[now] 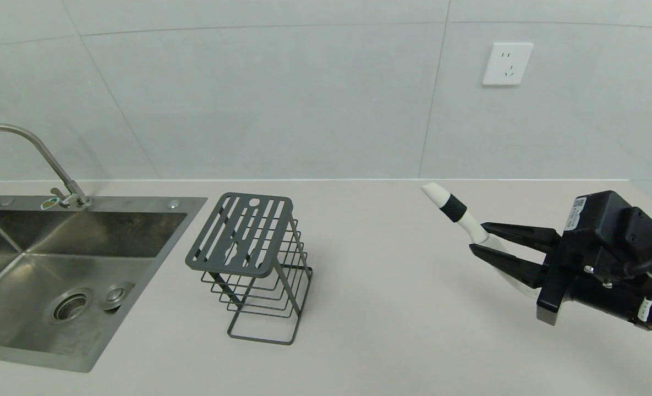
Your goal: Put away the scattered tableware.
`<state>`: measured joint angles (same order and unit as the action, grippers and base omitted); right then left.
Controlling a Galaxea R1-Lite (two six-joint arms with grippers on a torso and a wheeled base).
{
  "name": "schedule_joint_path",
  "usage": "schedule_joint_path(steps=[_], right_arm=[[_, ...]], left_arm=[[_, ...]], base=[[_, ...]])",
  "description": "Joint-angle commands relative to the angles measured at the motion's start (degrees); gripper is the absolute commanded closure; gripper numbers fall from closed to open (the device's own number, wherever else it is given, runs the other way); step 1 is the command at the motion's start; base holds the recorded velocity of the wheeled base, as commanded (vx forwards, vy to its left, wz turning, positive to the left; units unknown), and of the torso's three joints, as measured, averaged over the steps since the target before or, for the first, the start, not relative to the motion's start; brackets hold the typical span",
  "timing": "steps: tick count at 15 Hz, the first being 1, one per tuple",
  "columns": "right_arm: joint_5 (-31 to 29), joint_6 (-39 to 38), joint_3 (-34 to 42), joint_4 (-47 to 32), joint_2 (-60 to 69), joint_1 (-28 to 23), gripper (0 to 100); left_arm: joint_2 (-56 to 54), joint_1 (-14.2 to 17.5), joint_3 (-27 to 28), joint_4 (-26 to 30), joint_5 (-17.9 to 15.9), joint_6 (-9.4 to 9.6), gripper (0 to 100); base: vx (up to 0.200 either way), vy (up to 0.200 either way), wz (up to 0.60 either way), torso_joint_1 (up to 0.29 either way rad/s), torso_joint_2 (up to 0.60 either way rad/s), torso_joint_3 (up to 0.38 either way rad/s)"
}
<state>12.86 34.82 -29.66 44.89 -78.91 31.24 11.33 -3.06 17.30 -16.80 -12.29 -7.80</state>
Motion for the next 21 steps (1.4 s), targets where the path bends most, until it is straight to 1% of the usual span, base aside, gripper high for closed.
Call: schedule_joint_path(steps=[1,2,3,4,5,7,9,10,11,13,15,16,17,20,21], right_arm=[[-0.1,0.0,-1.7,0.0,-2.4,1.5,100],[-0.1,0.0,-2.1,0.1,-2.7,1.6,100],[-0.1,0.0,-2.4,0.1,-3.1,1.8,100],[-0.3,0.1,-2.4,0.2,-3.2,1.8,100],[-0.3,1.5,-2.4,0.5,-3.2,1.8,100],[-0.3,2.8,-2.4,1.0,-3.3,1.8,100],[-0.3,2.8,-2.4,1.0,-3.3,1.8,100],[-0.3,2.8,-2.4,1.0,-3.3,1.8,100],[-0.4,2.8,-2.4,1.1,-3.2,1.8,100],[-0.5,2.8,-2.5,1.5,-3.2,1.8,100],[-0.5,2.8,-2.8,2.3,-3.2,1.8,100],[-0.5,2.8,-2.8,2.3,-3.2,1.8,100],[-0.5,2.8,-2.8,2.3,-3.2,1.8,100],[0.0,2.8,-2.9,2.3,-3.2,1.9,100],[0.2,2.6,-2.9,2.3,-3.1,1.9,100]], left_arm=[[18.7,-4.1,4.4,-14.2,-9.8,0.77,0],[23.7,-4.7,3.7,-20.7,-13.6,1.74,0],[28.7,-6.2,2.5,-28.3,-20.5,3.5,0],[33.9,-7.3,1.2,-34.2,-28.3,5.34,0],[38.5,-7.5,0.9,-37.1,-31.2,7.01,0],[44.1,-10.0,1.1,-40.6,-35.6,10.35,0],[47.0,-11.4,1.1,-41.3,-37.6,11.41,0],[49.8,-12.4,1.2,-41.3,-40.4,11.67,0],[51.8,-13.4,1.5,-41.3,-41.4,11.58,0],[56.2,-16.3,3.4,-41.2,-41.2,11.32,0],[61.2,-16.7,6.6,-41.3,-41.1,11.32,0],[62.9,-17.3,7.6,-41.4,-41.1,11.32,0],[65.3,-18.6,8.5,-41.6,-41.1,11.49,0],[70.9,-22.9,9.9,-43.3,-41.1,11.23,0],[74.5,-23.7,10.9,-45.3,-41.0,11.23,0]], base=[[0.0,0.0,0.0,0.0,0.0,0.0],[0.0,0.0,0.0,0.0,0.0,0.0],[0.0,0.0,0.0,0.0,0.0,0.0],[0.0,0.0,0.0,0.0,0.0,0.0],[0.0,0.0,0.0,0.0,0.0,0.0],[0.0,0.0,0.0,0.0,0.0,0.0],[0.0,0.0,0.0,0.0,0.0,0.0],[0.0,0.0,0.0,0.0,0.0,0.0],[0.0,0.0,0.0,0.0,0.0,0.0],[0.0,0.0,0.0,0.0,0.0,0.0],[0.0,0.0,0.0,0.0,0.0,0.0],[0.0,0.0,0.0,0.0,0.0,0.0],[0.0,0.0,0.0,0.0,0.0,0.0],[0.0,0.0,0.0,0.0,0.0,0.0],[0.0,0.0,0.0,0.0,0.0,0.0]])
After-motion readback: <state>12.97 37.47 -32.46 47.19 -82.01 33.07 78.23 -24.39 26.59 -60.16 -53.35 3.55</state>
